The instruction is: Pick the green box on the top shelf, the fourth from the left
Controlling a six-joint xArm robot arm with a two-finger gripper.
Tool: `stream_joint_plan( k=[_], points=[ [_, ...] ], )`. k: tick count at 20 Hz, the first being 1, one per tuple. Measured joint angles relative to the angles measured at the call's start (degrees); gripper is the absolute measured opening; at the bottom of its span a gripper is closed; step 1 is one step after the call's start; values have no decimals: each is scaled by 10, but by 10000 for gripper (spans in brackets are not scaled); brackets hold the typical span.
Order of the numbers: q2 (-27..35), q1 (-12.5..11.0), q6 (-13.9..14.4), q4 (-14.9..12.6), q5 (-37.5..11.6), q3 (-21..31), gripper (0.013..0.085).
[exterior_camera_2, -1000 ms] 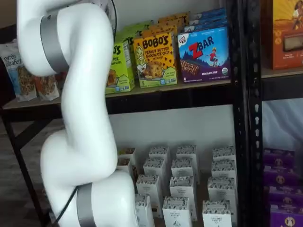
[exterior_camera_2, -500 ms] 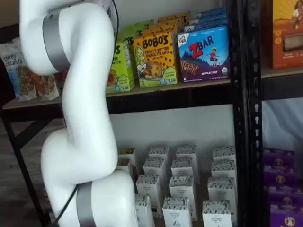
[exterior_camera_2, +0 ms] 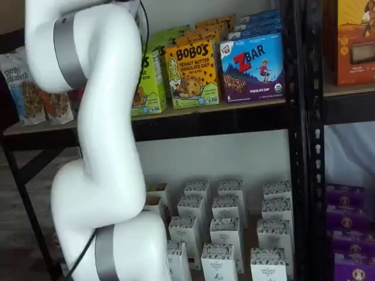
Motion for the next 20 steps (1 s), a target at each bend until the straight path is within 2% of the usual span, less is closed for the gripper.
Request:
stream_joint_plan(
  k=[20],
  points=[
    [-1, 5, -1, -19, -16, 28, 850]
  ],
)
